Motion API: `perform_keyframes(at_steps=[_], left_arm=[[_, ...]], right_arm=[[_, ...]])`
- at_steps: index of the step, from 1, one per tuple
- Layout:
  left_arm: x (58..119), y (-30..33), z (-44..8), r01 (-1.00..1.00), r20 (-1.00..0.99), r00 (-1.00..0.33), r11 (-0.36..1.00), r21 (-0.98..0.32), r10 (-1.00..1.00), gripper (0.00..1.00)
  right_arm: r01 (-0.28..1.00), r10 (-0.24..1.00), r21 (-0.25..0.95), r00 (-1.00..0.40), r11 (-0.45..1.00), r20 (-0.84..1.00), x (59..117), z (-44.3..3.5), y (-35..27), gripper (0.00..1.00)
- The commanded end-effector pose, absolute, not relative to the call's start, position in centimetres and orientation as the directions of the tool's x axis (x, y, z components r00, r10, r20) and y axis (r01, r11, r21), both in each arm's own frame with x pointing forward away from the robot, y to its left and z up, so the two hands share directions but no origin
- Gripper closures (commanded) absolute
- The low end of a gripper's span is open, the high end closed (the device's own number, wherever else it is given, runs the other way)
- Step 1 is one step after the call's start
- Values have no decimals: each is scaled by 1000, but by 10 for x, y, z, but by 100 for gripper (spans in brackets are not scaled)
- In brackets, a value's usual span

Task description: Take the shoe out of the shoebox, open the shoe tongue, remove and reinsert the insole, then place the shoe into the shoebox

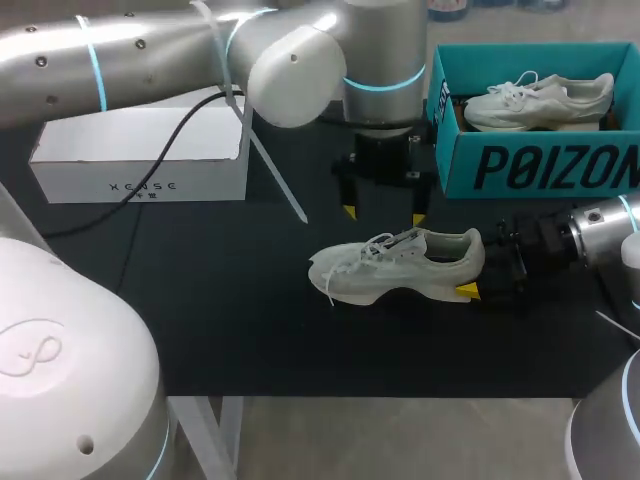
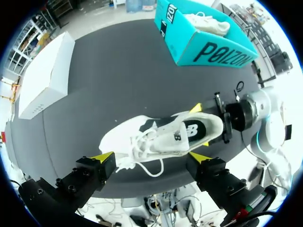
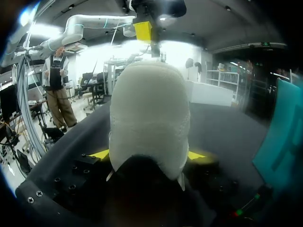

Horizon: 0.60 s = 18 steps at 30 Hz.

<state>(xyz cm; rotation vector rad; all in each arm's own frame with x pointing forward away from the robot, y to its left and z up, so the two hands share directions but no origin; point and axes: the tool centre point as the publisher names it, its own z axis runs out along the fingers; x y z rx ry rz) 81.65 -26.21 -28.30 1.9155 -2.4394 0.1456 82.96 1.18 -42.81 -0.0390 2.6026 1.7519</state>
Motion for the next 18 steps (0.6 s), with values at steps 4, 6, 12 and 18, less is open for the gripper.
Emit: perform_keyframes(at_steps=[4,6,12,18], left_arm=[[824,-305,-302,-964,35,-265,265,-6,-964,0],[823,-309,-306,-966,23,-259,259,11,-966,0],[815,-306,-317,-973,-20,-228,227,47,-973,0],[811,-290,-324,-984,-44,-164,161,72,-985,0]], right_arm=[[-23,-16,925,-1000,378,-18,829,-430,14,100],[-23,-16,925,-1000,378,-18,829,-430,14,100],[-23,-16,925,-1000,378,-18,829,-430,14,100],[-23,-16,925,-1000,378,-18,829,-430,14,100]])
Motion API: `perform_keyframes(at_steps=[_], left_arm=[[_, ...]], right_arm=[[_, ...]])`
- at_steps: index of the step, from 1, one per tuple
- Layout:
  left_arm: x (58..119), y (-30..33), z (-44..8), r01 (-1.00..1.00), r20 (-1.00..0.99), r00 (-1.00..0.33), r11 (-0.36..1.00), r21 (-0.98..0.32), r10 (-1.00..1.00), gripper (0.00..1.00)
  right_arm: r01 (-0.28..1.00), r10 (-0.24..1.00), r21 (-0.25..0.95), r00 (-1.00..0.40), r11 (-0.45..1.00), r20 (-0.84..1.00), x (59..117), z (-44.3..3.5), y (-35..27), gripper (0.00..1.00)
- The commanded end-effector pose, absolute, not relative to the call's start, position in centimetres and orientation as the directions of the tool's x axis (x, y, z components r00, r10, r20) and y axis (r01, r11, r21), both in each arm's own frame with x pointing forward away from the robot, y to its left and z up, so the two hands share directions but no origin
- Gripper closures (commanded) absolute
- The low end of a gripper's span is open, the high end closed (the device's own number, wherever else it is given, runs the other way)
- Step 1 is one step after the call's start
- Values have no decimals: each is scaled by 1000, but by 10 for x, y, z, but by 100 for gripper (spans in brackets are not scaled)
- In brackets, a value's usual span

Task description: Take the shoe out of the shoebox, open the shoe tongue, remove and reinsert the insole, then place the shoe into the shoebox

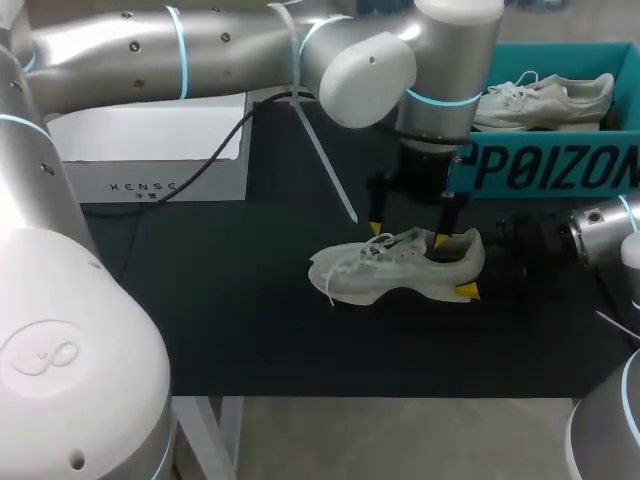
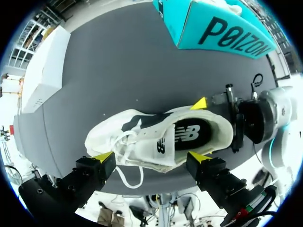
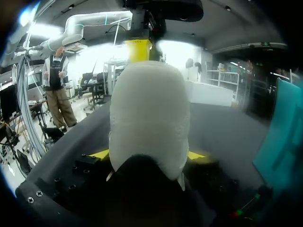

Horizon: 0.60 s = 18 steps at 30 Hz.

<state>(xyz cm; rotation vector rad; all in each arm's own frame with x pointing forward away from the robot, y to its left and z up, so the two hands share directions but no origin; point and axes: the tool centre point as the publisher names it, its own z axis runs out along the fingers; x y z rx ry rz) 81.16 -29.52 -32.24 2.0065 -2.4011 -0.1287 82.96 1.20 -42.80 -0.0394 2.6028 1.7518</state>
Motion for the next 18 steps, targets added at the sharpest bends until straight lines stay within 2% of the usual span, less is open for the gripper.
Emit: perform_keyframes(at_steps=[1,15,16,17,18], left_arm=[[811,-287,-326,-986,-41,-152,148,75,-988,0],[805,-292,-338,-994,-16,-86,85,68,-996,0],[805,-293,-338,-994,-15,-83,82,65,-996,6],[804,-294,-338,-995,-15,-82,81,64,-997,40],[804,-295,-337,-995,-15,-79,78,61,-997,67]], right_arm=[[-23,-16,925,-1000,378,-18,829,-430,14,100],[-23,-16,925,-1000,378,-18,829,-430,14,100],[-23,-16,925,-1000,378,-18,829,-430,14,100],[-23,-16,925,-1000,378,-18,829,-430,14,100],[-23,-16,925,-1000,378,-18,829,-430,14,100]])
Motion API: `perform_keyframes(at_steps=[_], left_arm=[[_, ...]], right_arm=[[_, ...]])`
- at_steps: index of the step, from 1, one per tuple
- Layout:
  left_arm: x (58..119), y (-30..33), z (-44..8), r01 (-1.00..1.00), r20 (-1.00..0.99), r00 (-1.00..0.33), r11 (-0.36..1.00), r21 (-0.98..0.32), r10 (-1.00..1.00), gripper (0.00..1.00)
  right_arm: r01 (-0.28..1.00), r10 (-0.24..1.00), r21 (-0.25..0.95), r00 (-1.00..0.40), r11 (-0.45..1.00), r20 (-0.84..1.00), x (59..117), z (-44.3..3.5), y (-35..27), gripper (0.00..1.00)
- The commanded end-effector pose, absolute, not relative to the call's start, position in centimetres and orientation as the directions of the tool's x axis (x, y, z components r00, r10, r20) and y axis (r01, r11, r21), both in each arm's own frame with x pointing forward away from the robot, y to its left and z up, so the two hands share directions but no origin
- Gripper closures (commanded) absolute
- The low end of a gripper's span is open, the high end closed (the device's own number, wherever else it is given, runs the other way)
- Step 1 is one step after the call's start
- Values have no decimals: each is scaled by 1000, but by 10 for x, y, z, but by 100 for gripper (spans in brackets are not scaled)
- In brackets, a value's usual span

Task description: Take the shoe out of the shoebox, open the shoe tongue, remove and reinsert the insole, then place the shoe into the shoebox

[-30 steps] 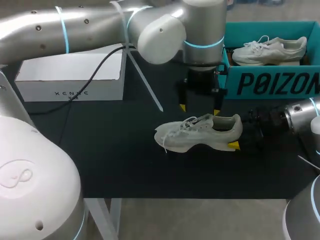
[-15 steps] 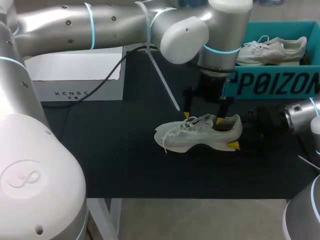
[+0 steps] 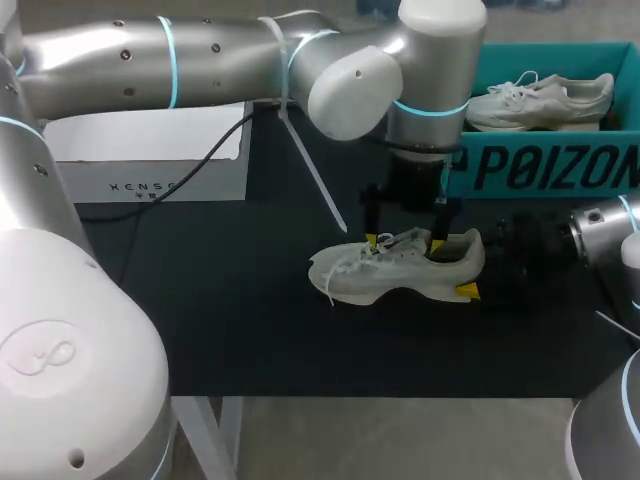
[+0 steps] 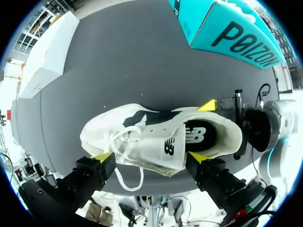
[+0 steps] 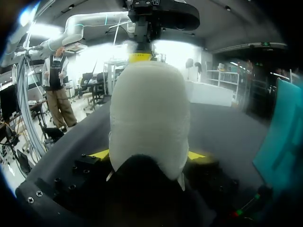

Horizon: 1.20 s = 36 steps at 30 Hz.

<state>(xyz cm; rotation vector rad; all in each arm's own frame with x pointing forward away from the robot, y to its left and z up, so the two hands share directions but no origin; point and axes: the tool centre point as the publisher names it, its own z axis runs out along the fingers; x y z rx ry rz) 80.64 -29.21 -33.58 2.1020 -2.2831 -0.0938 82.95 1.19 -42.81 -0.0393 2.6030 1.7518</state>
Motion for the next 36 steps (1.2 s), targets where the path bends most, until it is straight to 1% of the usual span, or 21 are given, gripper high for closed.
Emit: perform_keyframes(at_steps=[1,2,11,26,36], left_arm=[[804,-296,-337,-996,-16,-75,74,58,-997,89],[804,-297,-336,-996,-17,-75,74,55,-997,100],[805,-294,-331,-997,-18,-68,68,47,-997,100],[809,-268,-312,-999,-4,-33,33,15,-999,100],[805,-222,-297,-999,19,50,-50,-12,-999,100]], right_arm=[[-23,-16,925,-1000,378,-18,829,-430,14,100],[-23,-16,925,-1000,378,-18,829,-430,14,100],[-23,-16,925,-1000,378,-18,829,-430,14,100],[-23,-16,925,-1000,378,-18,829,-430,14,100],[-23,-16,925,-1000,378,-18,829,-430,14,100]])
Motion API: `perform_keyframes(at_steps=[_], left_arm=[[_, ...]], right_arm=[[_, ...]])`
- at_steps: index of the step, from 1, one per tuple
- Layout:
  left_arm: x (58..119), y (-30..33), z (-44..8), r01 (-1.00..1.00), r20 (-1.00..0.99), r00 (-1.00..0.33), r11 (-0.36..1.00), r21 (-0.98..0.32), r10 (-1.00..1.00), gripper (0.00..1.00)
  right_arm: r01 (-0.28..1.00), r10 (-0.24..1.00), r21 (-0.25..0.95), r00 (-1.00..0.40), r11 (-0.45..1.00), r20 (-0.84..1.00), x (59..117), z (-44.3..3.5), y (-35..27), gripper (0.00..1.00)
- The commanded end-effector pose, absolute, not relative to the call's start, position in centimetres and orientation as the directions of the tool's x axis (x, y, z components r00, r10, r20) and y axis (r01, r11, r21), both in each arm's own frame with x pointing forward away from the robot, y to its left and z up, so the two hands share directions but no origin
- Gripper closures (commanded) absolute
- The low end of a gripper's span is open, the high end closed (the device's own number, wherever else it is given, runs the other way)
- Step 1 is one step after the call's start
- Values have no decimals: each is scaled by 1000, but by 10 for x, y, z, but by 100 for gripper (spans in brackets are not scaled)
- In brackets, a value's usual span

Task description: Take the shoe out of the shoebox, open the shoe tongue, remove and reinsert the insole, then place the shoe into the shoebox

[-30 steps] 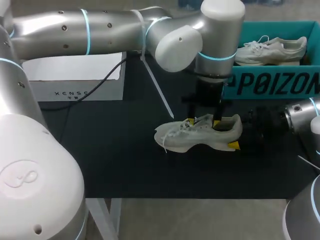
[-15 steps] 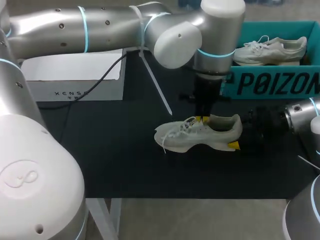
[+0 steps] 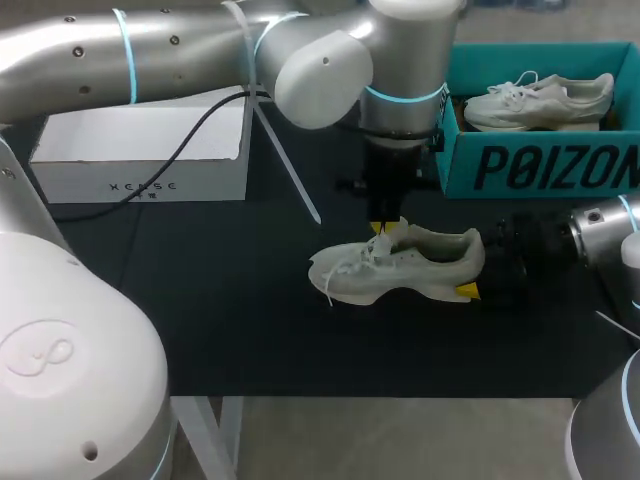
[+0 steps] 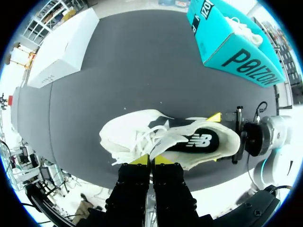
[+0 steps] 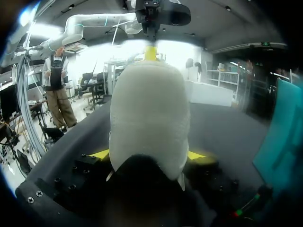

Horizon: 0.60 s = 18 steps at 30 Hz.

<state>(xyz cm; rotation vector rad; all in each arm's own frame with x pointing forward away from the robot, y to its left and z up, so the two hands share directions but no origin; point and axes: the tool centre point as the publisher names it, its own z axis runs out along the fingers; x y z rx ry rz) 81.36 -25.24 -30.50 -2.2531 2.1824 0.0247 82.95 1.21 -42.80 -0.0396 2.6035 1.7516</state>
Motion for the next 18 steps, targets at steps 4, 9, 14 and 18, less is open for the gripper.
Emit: perform_keyframes(at_steps=[4,9,14,18], left_arm=[[802,-202,-300,-996,16,86,-87,-9,-996,100],[801,-190,-310,-993,17,119,-118,14,-993,100],[800,-190,-323,-991,31,130,-128,43,-991,73],[799,-194,-327,-992,45,119,-117,56,-992,0]], right_arm=[[-23,-16,925,-1000,378,-18,829,-430,14,100],[-23,-16,925,-1000,378,-18,829,-430,14,100],[-23,-16,925,-1000,378,-18,829,-430,14,100],[-23,-16,925,-1000,378,-18,829,-430,14,100]])
